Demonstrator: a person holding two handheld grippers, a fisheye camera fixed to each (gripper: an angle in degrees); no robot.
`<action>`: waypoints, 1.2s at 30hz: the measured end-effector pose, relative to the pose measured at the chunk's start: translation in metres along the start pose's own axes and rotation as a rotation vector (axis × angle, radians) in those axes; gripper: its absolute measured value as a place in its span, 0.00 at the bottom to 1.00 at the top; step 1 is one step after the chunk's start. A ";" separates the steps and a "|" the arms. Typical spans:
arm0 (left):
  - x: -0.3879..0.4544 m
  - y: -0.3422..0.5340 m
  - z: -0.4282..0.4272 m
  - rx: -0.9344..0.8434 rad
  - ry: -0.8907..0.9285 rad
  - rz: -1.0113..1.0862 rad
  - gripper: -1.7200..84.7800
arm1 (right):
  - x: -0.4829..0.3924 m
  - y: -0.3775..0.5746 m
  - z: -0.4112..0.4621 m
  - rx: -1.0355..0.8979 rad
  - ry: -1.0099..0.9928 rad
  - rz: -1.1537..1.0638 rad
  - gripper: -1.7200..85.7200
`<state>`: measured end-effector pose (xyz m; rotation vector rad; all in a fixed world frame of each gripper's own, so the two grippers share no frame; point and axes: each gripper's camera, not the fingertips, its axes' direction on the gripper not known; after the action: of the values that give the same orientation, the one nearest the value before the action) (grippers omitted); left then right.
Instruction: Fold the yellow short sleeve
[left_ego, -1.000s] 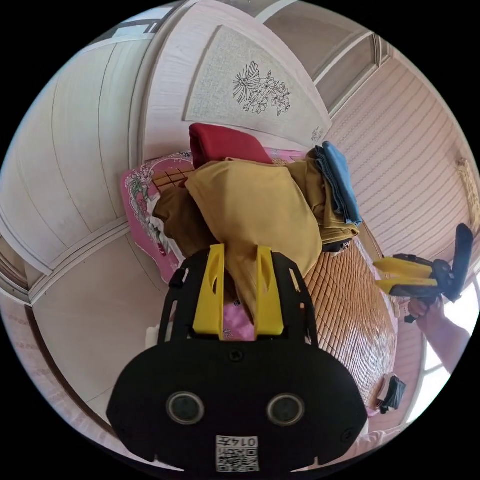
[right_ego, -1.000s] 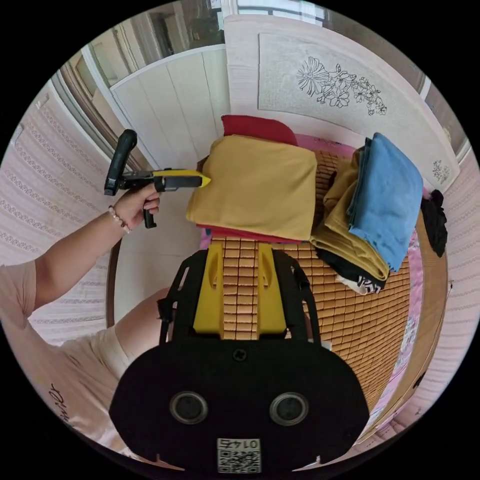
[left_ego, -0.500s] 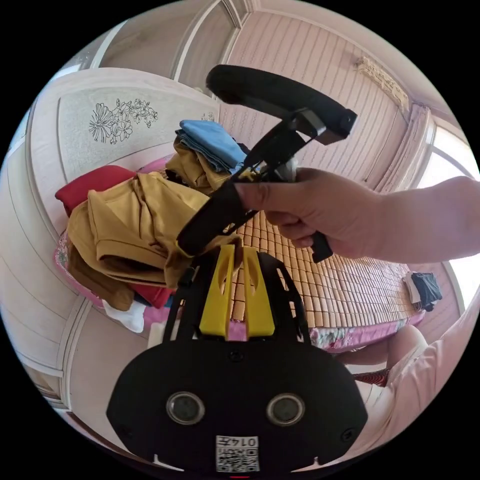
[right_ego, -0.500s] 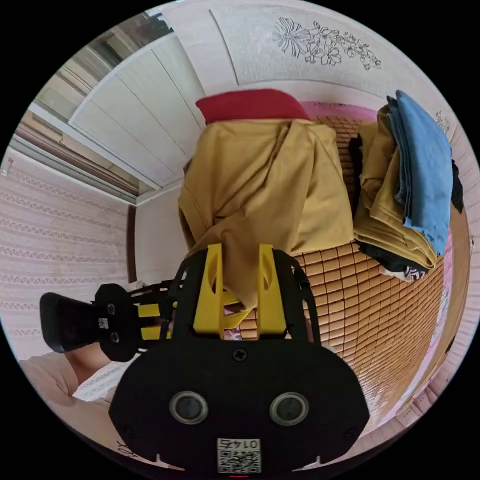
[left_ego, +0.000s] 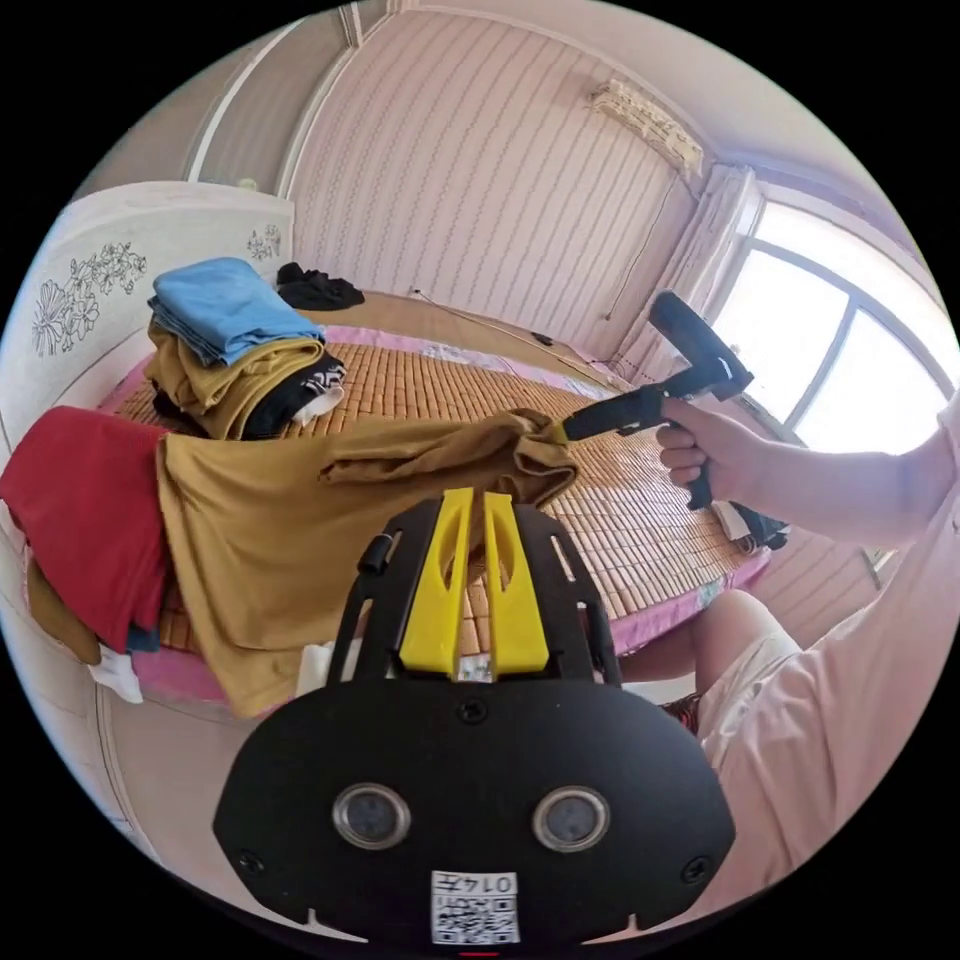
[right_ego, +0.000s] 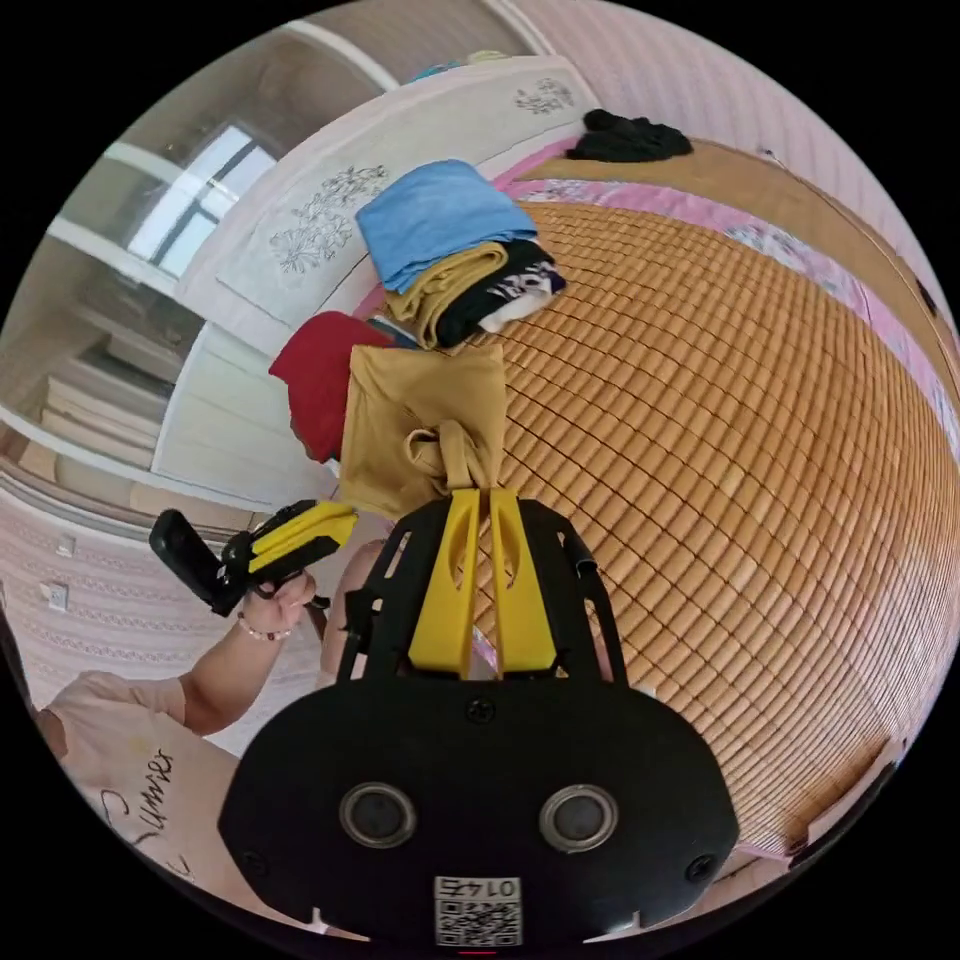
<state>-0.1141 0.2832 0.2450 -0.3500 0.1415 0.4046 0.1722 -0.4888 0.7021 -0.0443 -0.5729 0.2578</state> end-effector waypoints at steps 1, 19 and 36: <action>0.001 0.007 0.010 -0.041 0.011 -0.021 0.03 | 0.027 0.027 -0.008 -0.010 0.071 0.051 0.03; -0.042 0.007 0.137 -0.592 -0.072 -0.146 0.11 | 0.132 0.191 -0.038 -0.090 0.536 0.264 0.15; 0.004 -0.034 0.233 -0.775 -0.218 0.004 0.07 | 0.210 0.261 -0.066 -0.142 0.398 0.460 0.11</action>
<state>-0.0811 0.3397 0.4713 -1.0626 -0.2389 0.4894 0.3181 -0.1813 0.7286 -0.3596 -0.1759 0.6384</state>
